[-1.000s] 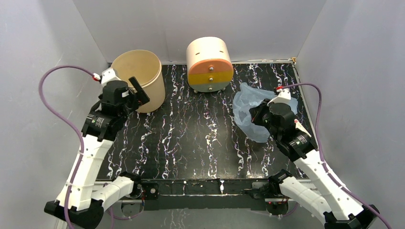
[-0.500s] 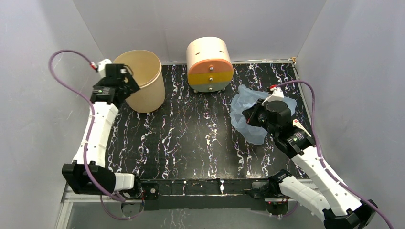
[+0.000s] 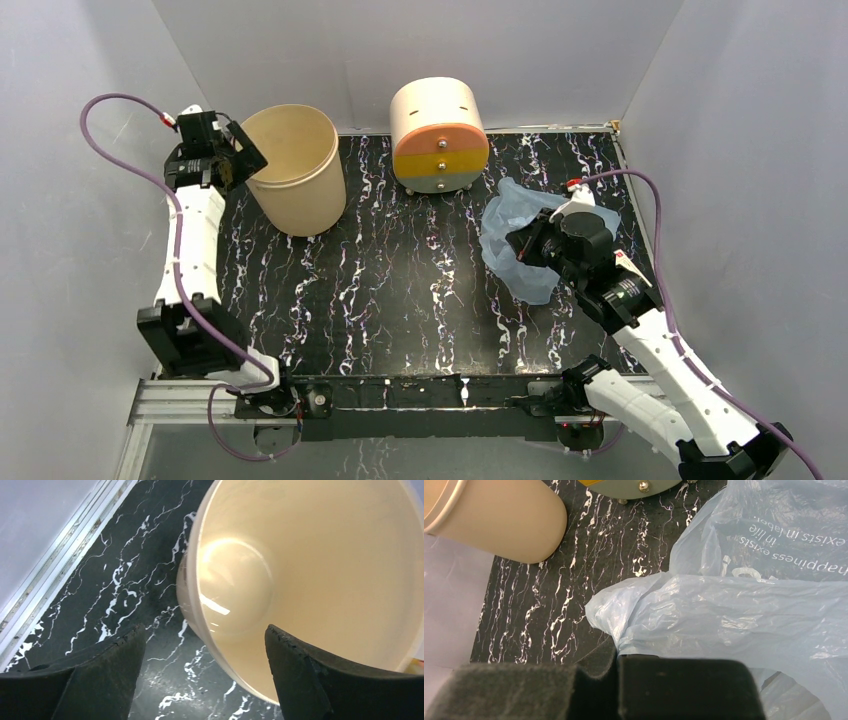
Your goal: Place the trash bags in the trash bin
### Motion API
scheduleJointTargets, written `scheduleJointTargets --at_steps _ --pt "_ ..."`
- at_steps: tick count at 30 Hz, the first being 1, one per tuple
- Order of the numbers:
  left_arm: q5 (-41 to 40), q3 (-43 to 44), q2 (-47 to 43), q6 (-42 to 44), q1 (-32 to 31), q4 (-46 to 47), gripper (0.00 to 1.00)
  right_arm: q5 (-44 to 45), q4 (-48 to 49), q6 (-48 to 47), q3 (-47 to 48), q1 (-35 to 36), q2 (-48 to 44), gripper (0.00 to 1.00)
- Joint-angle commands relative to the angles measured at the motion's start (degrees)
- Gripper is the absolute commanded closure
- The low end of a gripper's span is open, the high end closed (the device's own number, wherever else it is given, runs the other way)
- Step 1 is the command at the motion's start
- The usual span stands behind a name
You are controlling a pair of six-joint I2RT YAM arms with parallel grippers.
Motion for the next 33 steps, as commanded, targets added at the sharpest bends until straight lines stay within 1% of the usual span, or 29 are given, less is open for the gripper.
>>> scheduleJointTargets --at_steps 1,3,4,6,10,12,14,16,17,19,20,24,27,28,30,33 --pt "2.84 1.61 2.85 5.15 1.59 -1.23 0.19 -0.44 0.78 0.24 2.12 -0.18 -0.96 1.0" --pt "3.17 -0.27 1.87 5.98 1.6 0.53 0.22 -0.52 0.25 0.18 2.42 -0.21 -1.07 1.0" --pt "3.01 -1.25 1.44 6.25 1.6 1.17 0.29 -0.58 -0.04 0.22 2.52 -0.17 -1.15 1.0" --pt "3.82 -1.98 1.65 7.42 1.6 0.77 0.33 -0.7 -0.45 0.41 2.5 -0.23 -1.43 1.0" --pt "4.67 -2.15 2.47 8.91 1.55 -1.29 0.6 -0.89 -0.78 0.85 2.27 -0.19 -2.03 1.0" --pt "6.66 -2.33 2.16 9.42 1.6 -1.79 0.69 -1.03 -0.75 0.87 2.25 -0.15 -2.02 1.0" --pt "8.36 -2.85 1.04 9.38 1.6 -1.74 0.76 -1.22 -0.9 0.88 2.5 -0.15 -1.83 1.0" --pt "9.24 -3.33 -0.69 8.67 1.6 -1.21 0.92 -1.4 -0.85 1.23 2.49 -0.19 -1.73 1.0" --pt "10.79 -3.41 -1.6 8.52 1.6 -1.15 0.96 -1.4 -0.72 1.42 2.38 -0.17 -1.73 1.0" --pt "13.98 -3.71 -3.58 8.65 1.6 -1.03 1.0 -1.06 -0.69 1.93 2.11 -0.15 -1.59 1.0" --pt "15.99 -4.01 -4.34 9.13 1.6 -1.1 1.0 -0.84 -0.88 2.26 2.14 -0.16 -1.42 1.0" --pt "27.67 -5.65 -6.76 10.54 1.6 -2.72 1.0 -0.16 -0.78 2.97 2.33 -0.17 -1.52 1.0" --pt "37.57 -8.94 -9.42 10.86 0.95 -3.42 1.0 1.29 -0.56 3.08 2.81 -0.15 -2.23 1.0" --pt "38.56 -9.93 -10.46 10.95 0.15 -3.74 1.0 1.88 -0.57 3.14 2.94 -0.15 -2.51 1.0" --pt "37.0 -11.9 -12.76 10.69 -3.18 -4.41 1.0 2.71 -0.59 3.2 3.69 -0.17 -2.84 1.0" --pt "30.17 -14.24 -15.4 9.79 -11.79 -4.88 1.0 2.61 -0.86 2.31 5.6 -0.15 -2.59 1.0"
